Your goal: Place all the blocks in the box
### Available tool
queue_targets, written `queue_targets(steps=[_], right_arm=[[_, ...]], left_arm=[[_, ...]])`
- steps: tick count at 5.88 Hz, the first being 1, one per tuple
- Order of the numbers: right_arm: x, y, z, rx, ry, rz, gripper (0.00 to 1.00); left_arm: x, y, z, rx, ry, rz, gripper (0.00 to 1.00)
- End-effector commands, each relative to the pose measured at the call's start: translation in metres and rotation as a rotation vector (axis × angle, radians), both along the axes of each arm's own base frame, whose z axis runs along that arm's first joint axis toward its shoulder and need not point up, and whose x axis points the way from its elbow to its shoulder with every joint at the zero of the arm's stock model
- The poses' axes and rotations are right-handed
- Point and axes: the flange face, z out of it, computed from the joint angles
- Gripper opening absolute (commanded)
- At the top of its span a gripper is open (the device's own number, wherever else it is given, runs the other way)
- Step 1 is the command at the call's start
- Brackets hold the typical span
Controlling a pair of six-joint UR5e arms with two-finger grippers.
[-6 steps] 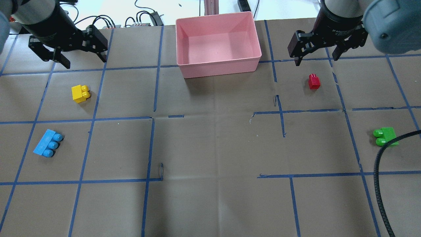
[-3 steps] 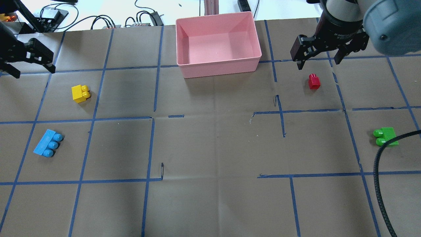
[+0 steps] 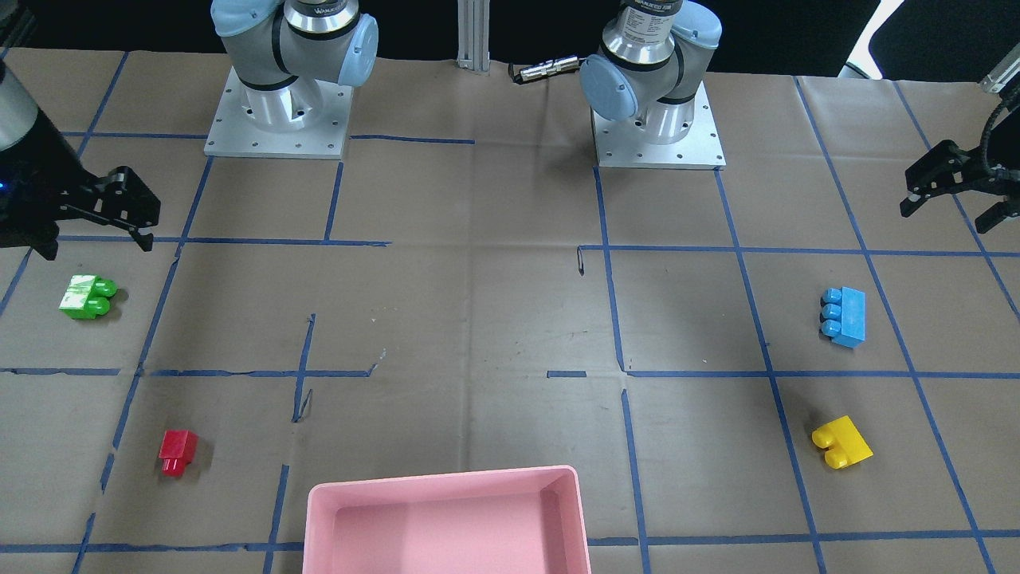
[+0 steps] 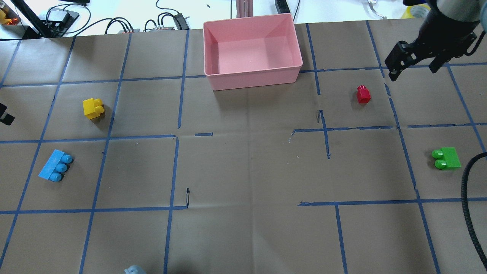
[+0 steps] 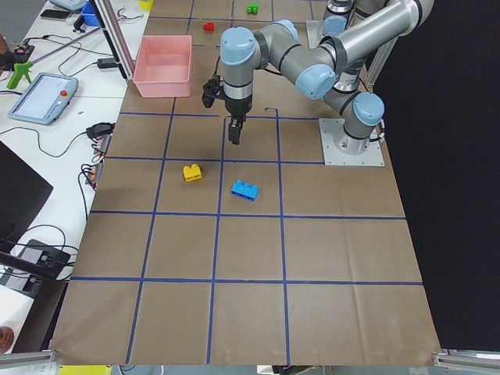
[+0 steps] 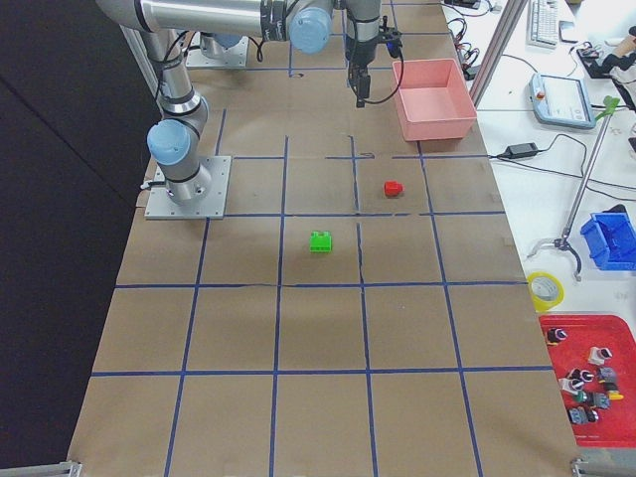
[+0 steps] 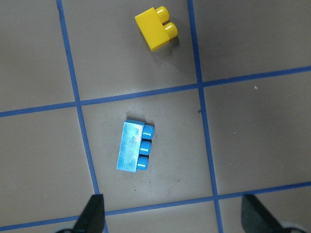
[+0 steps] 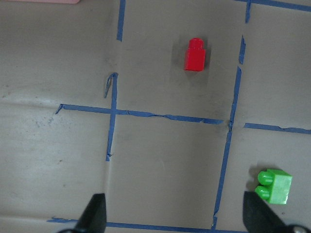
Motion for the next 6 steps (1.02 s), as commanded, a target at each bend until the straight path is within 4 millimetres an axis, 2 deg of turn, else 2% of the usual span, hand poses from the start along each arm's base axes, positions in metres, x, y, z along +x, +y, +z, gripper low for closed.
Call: queue_targets(steps=[1,2,3,4,5,6], right_arm=[[-0.066,0.004,-0.021,-0.054,-0.087,0.026,1.0],[-0.071,0.007,-0.036,-0.048,-0.091,0.029,1.0],[-0.087,0.017,-0.057,-0.012,-0.111,0.001,1.0],[-0.104,0.033,-0.085,0.037,-0.139,-0.046,1.0],[-0.126,0.05,-0.099,0.05,-0.152,-0.095,1.0],[-0.14,0.047,-0.108,-0.036,-0.079,-0.105,1.0]], left_arm=[[0.01,0.003,-0.026,0.03,0.04,-0.183,1.0],[0.022,-0.003,-0.043,0.047,0.058,-0.176,1.0],[0.04,-0.024,-0.076,0.024,0.033,-0.178,1.0],[0.05,-0.035,-0.108,0.016,0.024,-0.176,1.0],[0.046,-0.031,-0.136,0.004,0.014,-0.167,1.0],[0.035,-0.018,-0.173,-0.019,-0.009,-0.163,1.0]])
